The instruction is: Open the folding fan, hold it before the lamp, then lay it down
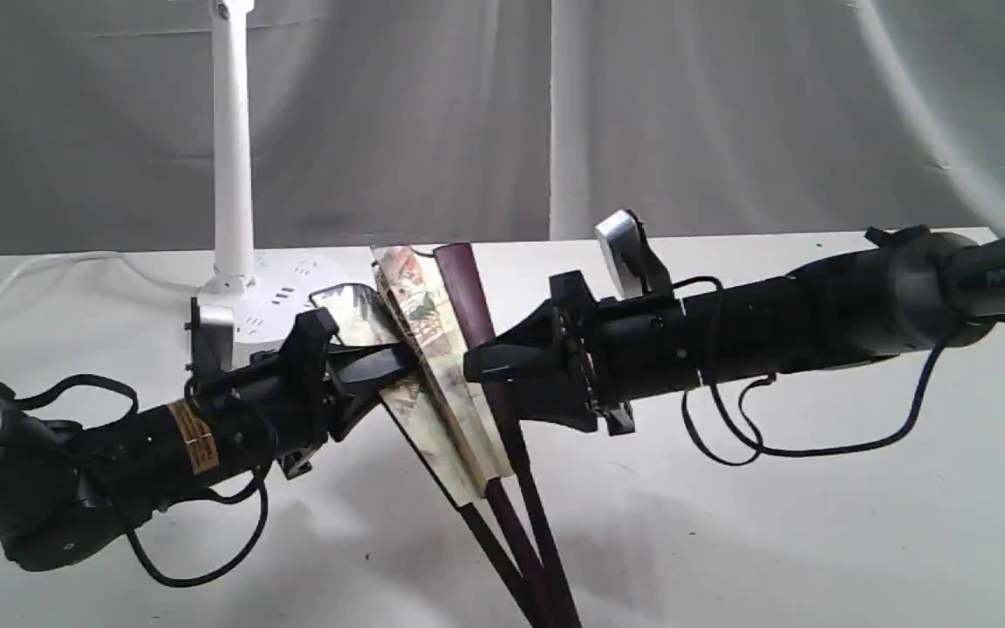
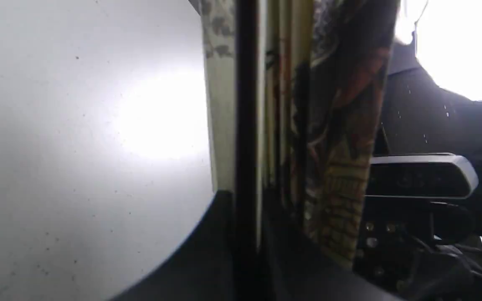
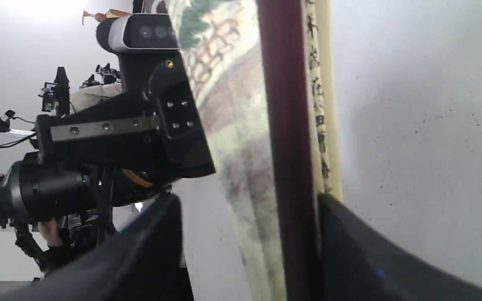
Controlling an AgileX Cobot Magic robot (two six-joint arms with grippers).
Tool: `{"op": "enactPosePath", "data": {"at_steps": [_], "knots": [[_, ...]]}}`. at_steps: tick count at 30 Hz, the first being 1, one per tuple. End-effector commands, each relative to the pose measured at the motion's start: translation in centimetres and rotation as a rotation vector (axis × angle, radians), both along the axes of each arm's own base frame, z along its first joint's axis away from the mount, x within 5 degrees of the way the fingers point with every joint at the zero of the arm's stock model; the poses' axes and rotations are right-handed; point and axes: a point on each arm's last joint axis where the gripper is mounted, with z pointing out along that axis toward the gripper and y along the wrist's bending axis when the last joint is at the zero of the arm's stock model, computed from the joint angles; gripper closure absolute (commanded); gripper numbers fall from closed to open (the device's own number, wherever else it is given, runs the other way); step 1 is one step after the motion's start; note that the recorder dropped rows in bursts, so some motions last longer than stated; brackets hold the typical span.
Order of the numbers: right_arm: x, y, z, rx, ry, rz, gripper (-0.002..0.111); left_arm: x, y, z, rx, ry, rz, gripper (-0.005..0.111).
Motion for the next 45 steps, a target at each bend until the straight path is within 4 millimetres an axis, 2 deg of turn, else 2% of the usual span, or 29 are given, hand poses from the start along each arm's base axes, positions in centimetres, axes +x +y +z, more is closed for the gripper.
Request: {"op": "enactPosePath", "data": {"at_steps": [1,4,11,16,22,26,29,32,35,40,45], "knots": [[0.2,0.0,1.0,0.047,-0.033,-0.013,0.05,-0.3,-0.3,-0.1,0.01,0.001,-0.043,0.107],[0.4,-0.4,1.0,0.045,-0.078,-0.012,0.046,-0.4,-0.4,-0.1,0.002,0.014,-0.056,0.107],[1.3,-2.2,1.2,0.054,-0.192,-0.049,0.046,-0.5,0.0,0.1,-0.039,0.042,-0.083,0.107],[1.3,-2.3,1.2,0.043,-0.309,-0.018,0.046,-0.9,-0.1,0.1,-0.046,0.075,-0.155,0.107],[1.1,-2.4,0.9,0.013,-0.322,0.012,0.046,-0.2,-0.7,1.0,-0.051,0.036,-0.232,0.107],[2.3,-4.6,0.1,-0.109,-0.338,-0.075,0.046,-0.2,-0.6,1.0,-0.055,0.051,-0.237,0.107],[2.6,-6.5,0.3,-0.089,-0.332,-0.102,0.046,-0.2,-0.6,1.0,-0.054,0.051,-0.239,0.107],[2.8,-7.5,0.2,-0.094,-0.332,-0.12,0.045,-0.1,-0.6,1.1,-0.063,0.051,-0.222,0.107],[2.7,-7.2,0.6,-0.05,-0.327,-0.107,0.042,-0.1,-0.6,1.1,-0.076,0.071,-0.217,0.107],[2.2,-5.6,1.0,0.008,-0.343,-0.063,0.034,-0.2,-0.6,1.0,-0.098,0.122,-0.222,0.107],[2.1,-5.6,1.0,0.0,-0.352,-0.051,0.028,-0.3,-0.7,1.0,-0.103,0.142,-0.232,0.107]]}}
